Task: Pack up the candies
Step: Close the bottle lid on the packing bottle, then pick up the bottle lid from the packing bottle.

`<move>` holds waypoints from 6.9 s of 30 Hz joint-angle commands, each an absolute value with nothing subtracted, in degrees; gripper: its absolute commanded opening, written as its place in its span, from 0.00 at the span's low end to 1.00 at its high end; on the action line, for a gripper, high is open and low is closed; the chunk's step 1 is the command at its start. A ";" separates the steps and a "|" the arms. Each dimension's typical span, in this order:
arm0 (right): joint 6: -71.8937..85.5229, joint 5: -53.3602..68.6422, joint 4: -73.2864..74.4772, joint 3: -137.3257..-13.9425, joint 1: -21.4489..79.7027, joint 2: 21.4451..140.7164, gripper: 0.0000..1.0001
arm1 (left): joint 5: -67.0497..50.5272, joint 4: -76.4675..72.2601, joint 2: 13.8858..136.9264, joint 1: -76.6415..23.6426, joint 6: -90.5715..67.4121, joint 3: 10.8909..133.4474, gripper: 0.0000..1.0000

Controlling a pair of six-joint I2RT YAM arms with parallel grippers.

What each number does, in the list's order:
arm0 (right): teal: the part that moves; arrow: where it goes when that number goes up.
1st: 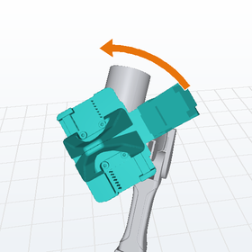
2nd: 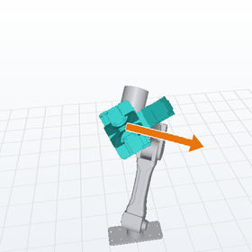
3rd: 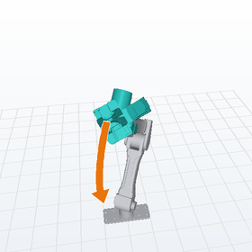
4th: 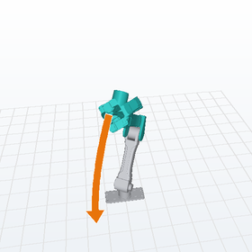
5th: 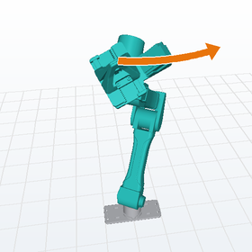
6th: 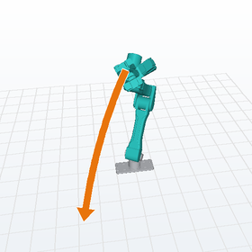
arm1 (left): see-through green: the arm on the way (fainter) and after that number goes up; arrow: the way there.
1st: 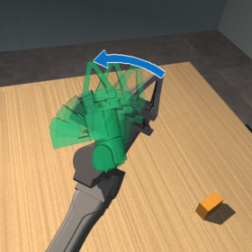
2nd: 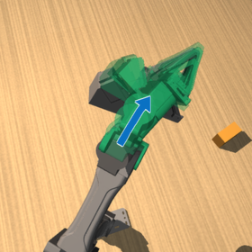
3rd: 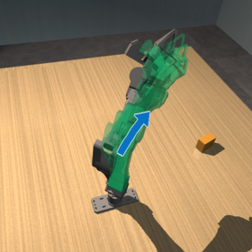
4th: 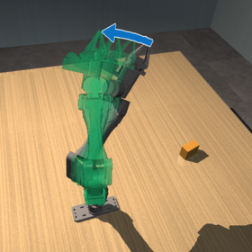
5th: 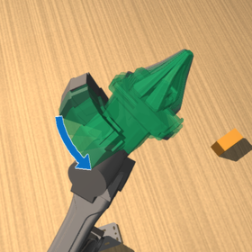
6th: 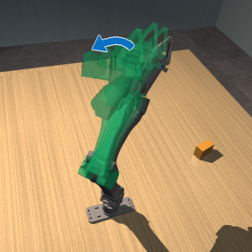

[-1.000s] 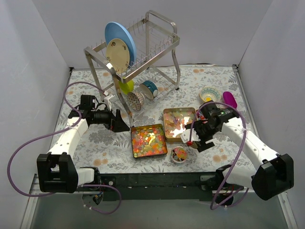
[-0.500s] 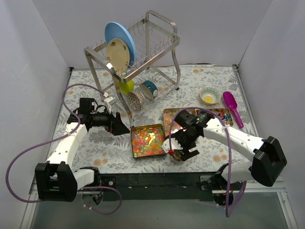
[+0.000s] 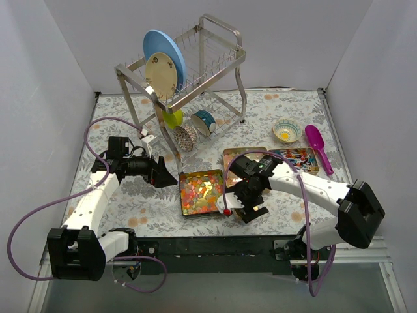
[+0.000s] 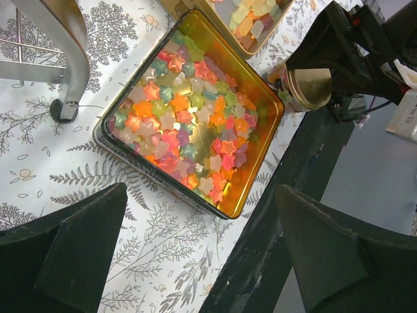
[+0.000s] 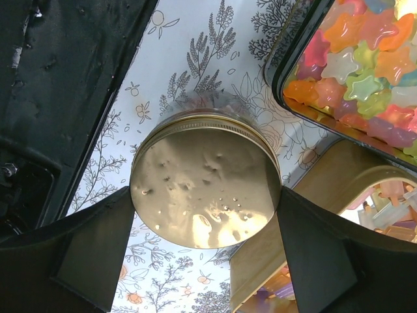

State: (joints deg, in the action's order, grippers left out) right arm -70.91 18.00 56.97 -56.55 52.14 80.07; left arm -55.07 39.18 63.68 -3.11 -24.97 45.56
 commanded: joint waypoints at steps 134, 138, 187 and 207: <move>-45.70 7.21 54.05 -37.00 40.34 58.10 0.98 | 1.67 -78.40 124.98 -75.41 -41.04 44.02 0.98; -45.62 7.73 54.84 -37.35 40.34 57.83 0.98 | 1.93 -80.33 126.65 -75.85 -40.43 46.40 0.98; -40.78 8.43 56.16 -38.94 40.34 55.19 0.98 | -2.82 -91.40 102.21 -73.57 -42.09 26.54 0.95; -40.17 7.74 55.20 -38.50 40.34 56.60 0.98 | 2.55 -82.54 109.77 -69.87 -68.11 35.07 0.88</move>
State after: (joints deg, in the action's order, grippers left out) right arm -39.13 6.74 55.37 -38.52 39.70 56.73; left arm 1.76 -76.36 109.32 -70.50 -64.25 32.67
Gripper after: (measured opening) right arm 0.982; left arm 0.878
